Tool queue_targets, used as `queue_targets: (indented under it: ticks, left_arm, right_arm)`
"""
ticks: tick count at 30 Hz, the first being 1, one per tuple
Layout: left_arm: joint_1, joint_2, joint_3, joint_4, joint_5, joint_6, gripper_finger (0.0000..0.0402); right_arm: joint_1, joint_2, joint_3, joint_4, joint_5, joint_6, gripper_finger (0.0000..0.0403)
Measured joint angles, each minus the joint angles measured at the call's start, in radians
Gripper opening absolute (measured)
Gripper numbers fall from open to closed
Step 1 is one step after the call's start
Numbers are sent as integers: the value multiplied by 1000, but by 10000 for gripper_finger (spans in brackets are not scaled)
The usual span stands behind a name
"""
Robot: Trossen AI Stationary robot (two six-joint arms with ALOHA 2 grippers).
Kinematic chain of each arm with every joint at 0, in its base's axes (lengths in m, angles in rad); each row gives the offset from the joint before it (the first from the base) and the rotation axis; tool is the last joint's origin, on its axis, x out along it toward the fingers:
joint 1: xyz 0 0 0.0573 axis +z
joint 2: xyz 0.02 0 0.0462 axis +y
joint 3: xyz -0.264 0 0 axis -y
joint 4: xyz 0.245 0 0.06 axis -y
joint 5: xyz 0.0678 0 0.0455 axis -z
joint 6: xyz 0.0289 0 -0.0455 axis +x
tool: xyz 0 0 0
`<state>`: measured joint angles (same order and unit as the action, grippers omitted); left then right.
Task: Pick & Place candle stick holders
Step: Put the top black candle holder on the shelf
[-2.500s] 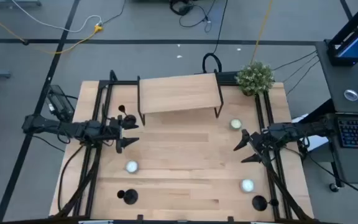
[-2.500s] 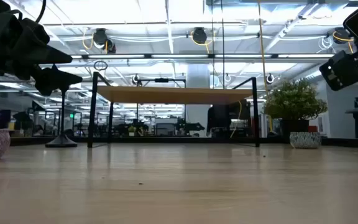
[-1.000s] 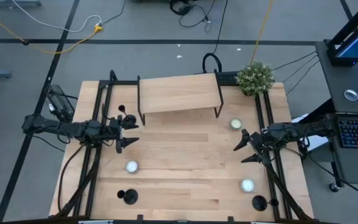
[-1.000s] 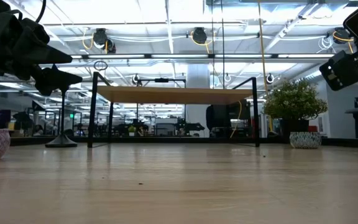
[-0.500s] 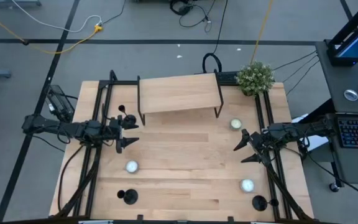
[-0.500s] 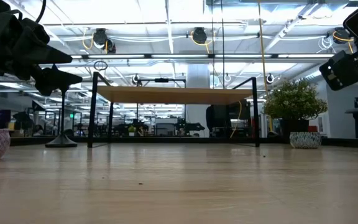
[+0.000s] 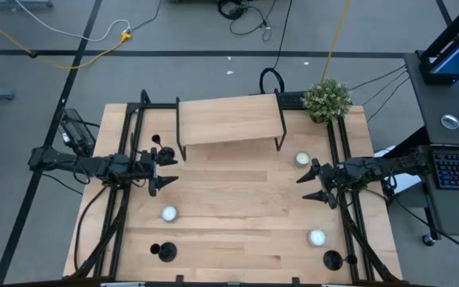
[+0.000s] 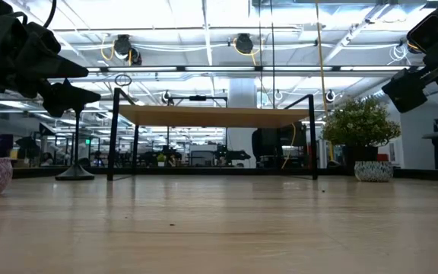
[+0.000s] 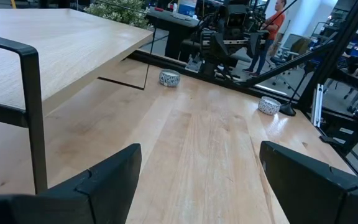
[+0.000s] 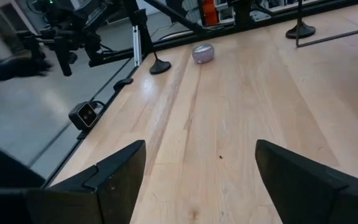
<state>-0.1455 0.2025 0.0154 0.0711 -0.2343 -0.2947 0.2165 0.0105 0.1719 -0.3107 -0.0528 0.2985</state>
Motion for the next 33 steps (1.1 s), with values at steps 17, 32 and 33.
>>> queue_targets:
  ticks: [17, 32, 33]
  left_arm:
    - [0, 0, 0, 115, -1, -73, 335]
    - [-41, 37, 240, 145, -1, -316, 335]
    - [-41, 57, 290, 48, -24, -323, 335]
  right_arm:
    - [0, 0, -3, 50, 4, 32, 293]
    - [0, 0, -3, 52, 4, 30, 293]
    - [0, 0, -3, 52, 4, 30, 293]
